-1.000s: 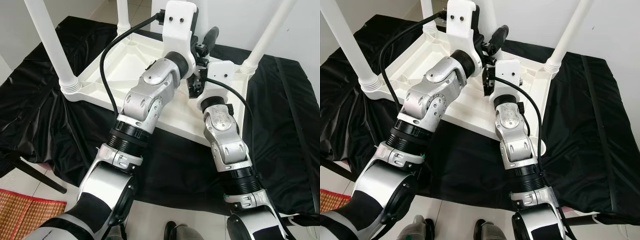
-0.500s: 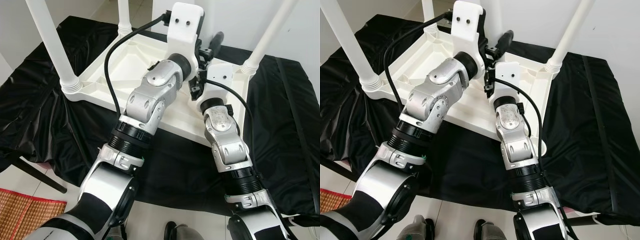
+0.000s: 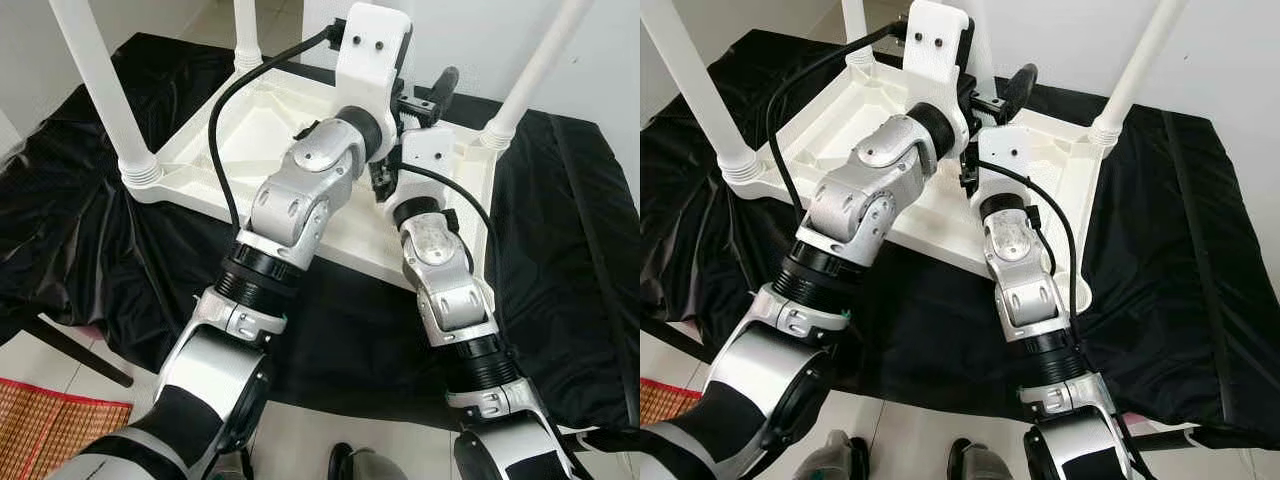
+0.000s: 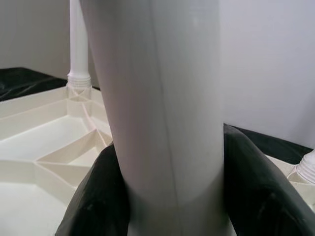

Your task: Building children table

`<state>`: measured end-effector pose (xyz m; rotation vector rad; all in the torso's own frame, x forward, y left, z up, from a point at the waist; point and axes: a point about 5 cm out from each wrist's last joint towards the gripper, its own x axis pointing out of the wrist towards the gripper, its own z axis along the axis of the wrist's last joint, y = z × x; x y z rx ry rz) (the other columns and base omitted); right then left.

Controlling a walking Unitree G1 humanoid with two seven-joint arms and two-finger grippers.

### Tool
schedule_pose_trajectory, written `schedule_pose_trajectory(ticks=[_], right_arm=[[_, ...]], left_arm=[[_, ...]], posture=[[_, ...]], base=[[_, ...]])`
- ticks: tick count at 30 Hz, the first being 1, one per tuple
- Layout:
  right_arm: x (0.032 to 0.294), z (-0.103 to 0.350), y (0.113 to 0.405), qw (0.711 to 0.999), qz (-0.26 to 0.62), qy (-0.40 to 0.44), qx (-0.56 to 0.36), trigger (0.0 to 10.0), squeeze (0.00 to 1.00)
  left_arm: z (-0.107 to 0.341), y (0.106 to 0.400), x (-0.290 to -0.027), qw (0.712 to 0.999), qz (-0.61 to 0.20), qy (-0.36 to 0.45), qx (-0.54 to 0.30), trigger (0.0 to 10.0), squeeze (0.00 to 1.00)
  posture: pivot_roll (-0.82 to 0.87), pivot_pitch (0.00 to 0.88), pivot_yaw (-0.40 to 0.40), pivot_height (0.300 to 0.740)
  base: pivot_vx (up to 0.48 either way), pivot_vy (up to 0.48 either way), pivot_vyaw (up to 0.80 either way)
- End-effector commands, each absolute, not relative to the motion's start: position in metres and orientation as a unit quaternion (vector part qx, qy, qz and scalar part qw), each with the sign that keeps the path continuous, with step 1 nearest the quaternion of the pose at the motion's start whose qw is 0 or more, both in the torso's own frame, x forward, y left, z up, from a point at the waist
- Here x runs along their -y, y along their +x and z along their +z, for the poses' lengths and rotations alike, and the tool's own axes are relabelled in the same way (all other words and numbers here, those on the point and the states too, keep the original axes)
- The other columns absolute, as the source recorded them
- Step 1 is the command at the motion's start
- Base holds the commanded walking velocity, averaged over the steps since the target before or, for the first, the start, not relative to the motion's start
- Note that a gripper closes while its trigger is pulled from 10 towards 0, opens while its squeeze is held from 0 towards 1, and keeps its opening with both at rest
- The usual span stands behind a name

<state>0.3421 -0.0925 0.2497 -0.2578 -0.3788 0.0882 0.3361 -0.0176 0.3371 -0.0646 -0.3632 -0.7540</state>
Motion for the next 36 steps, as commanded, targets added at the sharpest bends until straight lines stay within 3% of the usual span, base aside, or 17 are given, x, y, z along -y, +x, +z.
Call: schedule_pose_trajectory(ticks=[1,36], right_arm=[[0.094,0.249,0.344,0.974,0.041,-0.132,0.181,10.0,0.0],[0.112,0.24,0.346,0.973,0.016,-0.16,0.165,10.0,0.0]], left_arm=[[0.346,0.327,0.029,0.884,-0.427,-0.014,0.187,10.0,0.0],[0.384,0.316,0.0,0.843,-0.492,-0.078,0.205,10.0,0.0]], posture=[[0.07,0.137,-0.032,0.74],[0.07,0.16,-0.023,0.74]], base=[[0.0,0.0,0.0],[0.0,0.0,0.0]])
